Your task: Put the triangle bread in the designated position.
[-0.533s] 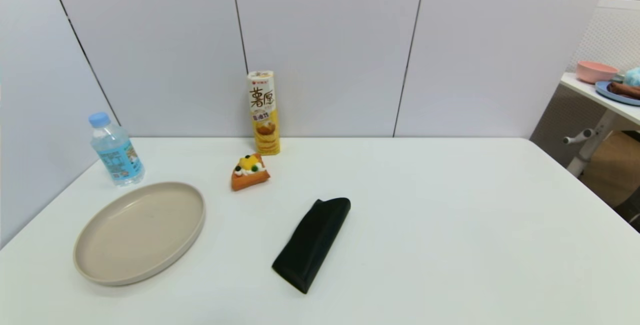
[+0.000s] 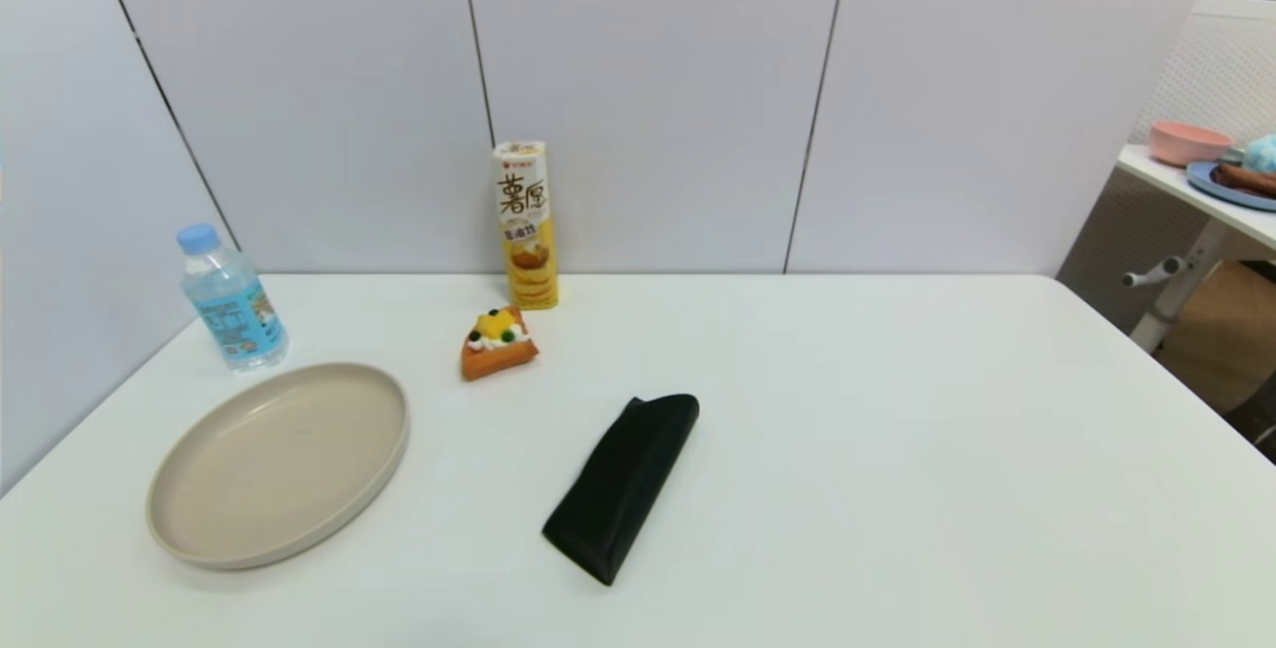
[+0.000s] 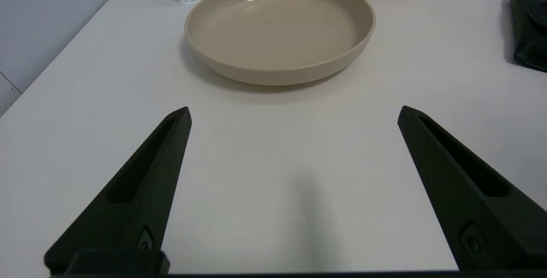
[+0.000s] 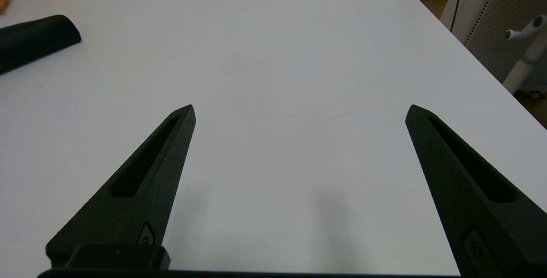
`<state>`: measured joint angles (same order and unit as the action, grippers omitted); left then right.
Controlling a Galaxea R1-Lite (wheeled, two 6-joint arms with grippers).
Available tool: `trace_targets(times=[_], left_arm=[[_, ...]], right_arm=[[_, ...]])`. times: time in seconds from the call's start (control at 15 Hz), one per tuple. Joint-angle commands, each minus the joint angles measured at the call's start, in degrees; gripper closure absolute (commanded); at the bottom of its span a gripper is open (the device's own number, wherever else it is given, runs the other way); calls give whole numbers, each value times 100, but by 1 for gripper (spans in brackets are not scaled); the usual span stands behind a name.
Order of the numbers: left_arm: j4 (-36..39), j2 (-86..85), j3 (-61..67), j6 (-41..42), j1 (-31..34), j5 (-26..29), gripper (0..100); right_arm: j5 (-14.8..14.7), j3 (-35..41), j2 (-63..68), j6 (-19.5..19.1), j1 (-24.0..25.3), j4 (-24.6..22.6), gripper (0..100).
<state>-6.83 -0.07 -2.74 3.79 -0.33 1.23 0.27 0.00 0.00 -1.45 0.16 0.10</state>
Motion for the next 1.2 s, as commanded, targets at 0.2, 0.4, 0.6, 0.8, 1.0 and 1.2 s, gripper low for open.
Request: trace_targets(times=[0.2,0.4,0.6,0.8,1.0,1.2], left_arm=[[6,7,2,-10,-2,0,0],[6,-1,2,-45,-2,0,0],[6,7,2,-203,24,-70,0],[32,7,2,-370,24,-97,0],[41,60,2,-370,15,-97,0],[111,666,-288,-405,15,-106,0]], right_arm=[[0,9,0,-4,2,-1,0],[0,9,0,-4,2,-1,0],[0,9,0,-4,2,-1,0],[0,9,0,-4,2,-1,0],[0,9,0,-4,2,-1,0],[0,9,0,-4,2,-1,0]])
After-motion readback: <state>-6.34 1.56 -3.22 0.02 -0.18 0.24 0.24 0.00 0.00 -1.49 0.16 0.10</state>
